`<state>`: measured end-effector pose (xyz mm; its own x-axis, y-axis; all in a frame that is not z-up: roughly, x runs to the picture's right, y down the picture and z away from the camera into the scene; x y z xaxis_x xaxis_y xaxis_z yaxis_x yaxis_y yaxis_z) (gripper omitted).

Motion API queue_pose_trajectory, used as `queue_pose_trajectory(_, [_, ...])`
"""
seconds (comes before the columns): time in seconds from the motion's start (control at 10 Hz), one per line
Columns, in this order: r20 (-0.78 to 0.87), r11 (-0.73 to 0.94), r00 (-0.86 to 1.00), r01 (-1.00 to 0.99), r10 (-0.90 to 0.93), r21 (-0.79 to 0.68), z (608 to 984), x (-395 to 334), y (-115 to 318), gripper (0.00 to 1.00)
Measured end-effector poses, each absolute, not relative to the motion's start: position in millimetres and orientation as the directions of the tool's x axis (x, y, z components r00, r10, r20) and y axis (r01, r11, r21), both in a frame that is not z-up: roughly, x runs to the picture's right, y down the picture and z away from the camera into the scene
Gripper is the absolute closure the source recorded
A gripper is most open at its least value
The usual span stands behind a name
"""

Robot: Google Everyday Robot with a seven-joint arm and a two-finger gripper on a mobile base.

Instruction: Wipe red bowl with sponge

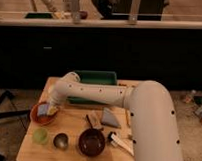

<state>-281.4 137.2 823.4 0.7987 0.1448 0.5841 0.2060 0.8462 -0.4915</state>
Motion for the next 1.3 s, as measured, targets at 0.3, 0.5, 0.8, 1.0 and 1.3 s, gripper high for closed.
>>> queue_pose_trajectory(0.3, [0.579,0.851,0.8,0.187,0.158,-0.491,825,-276,142,1.0])
queue_pose_trajectory(0.5, [0.577,0.853,0.802,0.184,0.157,-0.489,825,-277,142,1.0])
queue_pose_trajectory(0.8, [0.572,0.863,0.805,0.169,0.159,-0.477,830,-276,131,1.0])
queue_pose_trajectory(1.0, [0.579,0.864,0.803,0.183,0.144,-0.469,834,-283,125,1.0])
queue_pose_trajectory(1.3, [0.596,0.852,0.794,0.229,0.116,-0.471,836,-302,126,1.0])
